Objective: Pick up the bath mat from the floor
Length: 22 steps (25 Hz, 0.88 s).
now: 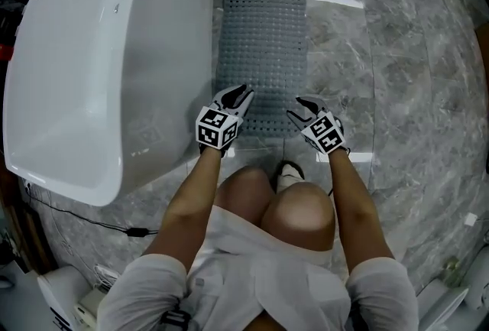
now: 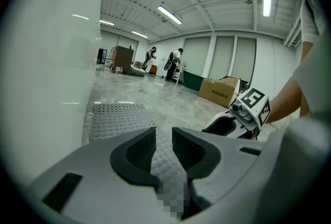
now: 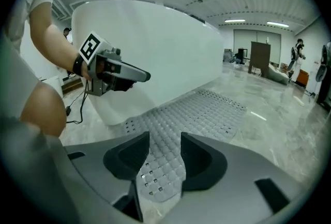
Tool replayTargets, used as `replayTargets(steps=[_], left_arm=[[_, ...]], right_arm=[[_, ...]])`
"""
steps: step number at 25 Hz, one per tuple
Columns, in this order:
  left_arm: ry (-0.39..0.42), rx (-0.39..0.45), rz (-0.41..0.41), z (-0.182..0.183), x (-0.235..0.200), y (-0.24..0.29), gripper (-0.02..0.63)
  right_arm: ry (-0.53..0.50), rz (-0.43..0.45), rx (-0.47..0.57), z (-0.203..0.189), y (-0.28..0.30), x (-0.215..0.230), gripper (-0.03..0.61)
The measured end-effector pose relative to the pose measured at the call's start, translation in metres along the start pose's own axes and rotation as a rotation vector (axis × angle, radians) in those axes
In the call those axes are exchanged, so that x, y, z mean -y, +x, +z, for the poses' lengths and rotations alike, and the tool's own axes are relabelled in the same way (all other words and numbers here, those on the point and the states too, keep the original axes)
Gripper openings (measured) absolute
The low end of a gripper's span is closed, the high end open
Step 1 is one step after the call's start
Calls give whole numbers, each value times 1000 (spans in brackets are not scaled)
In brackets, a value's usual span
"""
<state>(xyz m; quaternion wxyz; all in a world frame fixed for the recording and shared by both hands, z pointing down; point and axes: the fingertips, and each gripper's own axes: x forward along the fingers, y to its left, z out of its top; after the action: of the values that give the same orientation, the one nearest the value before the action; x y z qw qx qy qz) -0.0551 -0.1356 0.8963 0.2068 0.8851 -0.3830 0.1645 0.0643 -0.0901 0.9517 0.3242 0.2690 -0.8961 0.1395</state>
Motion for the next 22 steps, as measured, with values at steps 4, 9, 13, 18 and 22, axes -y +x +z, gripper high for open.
replayTargets(steps=[4, 9, 13, 18, 22], left_arm=[[-24, -17, 20, -17, -9, 7, 94], [-49, -21, 36, -29, -10, 6, 97], [-66, -30, 44, -38, -12, 4, 97], [-71, -47, 38, -50, -14, 5, 97], [-84, -46, 40, -56, -18, 5, 97]], right_arm=[[-52, 71, -106, -27, 26, -11, 207], [-161, 213, -286, -67, 50, -41, 232], [-273, 315, -412, -91, 68, -64, 259], [-364, 382, -517, -112, 90, -79, 276], [-423, 394, -569, -121, 103, -85, 282]])
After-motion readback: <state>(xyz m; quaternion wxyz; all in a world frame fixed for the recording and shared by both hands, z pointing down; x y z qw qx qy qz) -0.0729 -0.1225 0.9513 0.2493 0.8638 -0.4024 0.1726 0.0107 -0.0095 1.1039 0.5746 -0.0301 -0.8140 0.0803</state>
